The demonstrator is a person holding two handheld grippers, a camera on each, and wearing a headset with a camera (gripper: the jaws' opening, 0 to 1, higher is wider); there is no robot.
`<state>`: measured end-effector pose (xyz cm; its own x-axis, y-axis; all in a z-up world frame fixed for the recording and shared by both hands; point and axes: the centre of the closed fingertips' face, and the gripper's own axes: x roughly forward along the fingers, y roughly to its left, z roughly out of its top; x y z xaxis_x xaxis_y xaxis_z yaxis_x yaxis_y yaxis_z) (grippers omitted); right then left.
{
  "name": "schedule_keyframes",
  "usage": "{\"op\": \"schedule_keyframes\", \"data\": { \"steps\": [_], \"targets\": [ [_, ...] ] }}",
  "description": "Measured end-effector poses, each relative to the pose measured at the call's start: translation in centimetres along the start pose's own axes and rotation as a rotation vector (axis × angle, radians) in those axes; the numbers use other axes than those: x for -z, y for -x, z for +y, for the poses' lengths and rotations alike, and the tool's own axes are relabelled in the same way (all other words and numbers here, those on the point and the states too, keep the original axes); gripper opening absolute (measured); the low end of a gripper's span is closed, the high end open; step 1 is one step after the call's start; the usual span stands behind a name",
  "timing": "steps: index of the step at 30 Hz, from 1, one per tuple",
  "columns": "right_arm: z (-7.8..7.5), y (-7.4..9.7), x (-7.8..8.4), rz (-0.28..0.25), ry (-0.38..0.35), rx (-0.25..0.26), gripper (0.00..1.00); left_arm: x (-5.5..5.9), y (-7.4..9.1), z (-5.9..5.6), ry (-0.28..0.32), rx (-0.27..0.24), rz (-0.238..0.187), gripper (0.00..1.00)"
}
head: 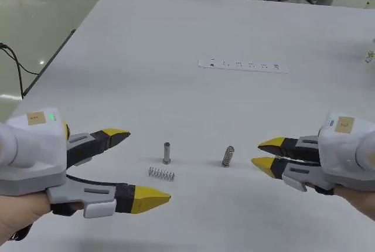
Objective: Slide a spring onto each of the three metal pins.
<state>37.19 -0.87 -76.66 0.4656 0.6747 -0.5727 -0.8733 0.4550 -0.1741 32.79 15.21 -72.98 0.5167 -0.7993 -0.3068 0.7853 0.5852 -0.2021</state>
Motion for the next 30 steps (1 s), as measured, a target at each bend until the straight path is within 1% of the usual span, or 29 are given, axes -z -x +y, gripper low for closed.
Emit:
{"op": "schedule_keyframes", "data": {
  "steps": [5,8,10,14,20,23,24,26,30],
  "targets": [
    [1.0,-0.2,0.2,0.002,0.001,-0.02,0.14,0.1,0.1,0.0,0.005,-0.01,-0.004,0.89],
    [2.0,-1.0,0.2,0.006,0.004,-0.045,0.14,0.1,0.2,0.0,0.005,-0.017,-0.005,0.89],
    [2.4,-1.5,0.1,0.007,0.005,-0.055,0.14,0.2,0.3,0.0,0.005,-0.019,-0.004,0.89],
    [3.4,-2.9,-1.1,-0.009,0.006,-0.077,0.14,0.3,0.5,0.0,0.005,-0.022,0.0,0.88],
    [4.9,-5.4,-3.4,-0.05,0.004,-0.111,0.13,0.5,0.9,0.2,0.007,-0.026,0.005,0.88],
    [5.5,-6.3,-4.3,-0.064,0.007,-0.124,0.13,0.6,1.1,0.4,0.005,-0.028,0.012,0.88],
    [5.7,-6.9,-4.7,-0.073,-0.005,-0.13,0.13,0.6,1.2,0.5,0.005,-0.03,0.012,0.88],
    [6.0,-7.6,-4.9,-0.074,-0.01,-0.136,0.14,0.5,1.3,0.6,0.007,-0.032,0.011,0.88],
    [7.2,-9.3,-5.1,-0.066,-0.004,-0.158,0.14,0.6,1.5,0.8,0.004,-0.031,0.016,0.88]
  ]
}}
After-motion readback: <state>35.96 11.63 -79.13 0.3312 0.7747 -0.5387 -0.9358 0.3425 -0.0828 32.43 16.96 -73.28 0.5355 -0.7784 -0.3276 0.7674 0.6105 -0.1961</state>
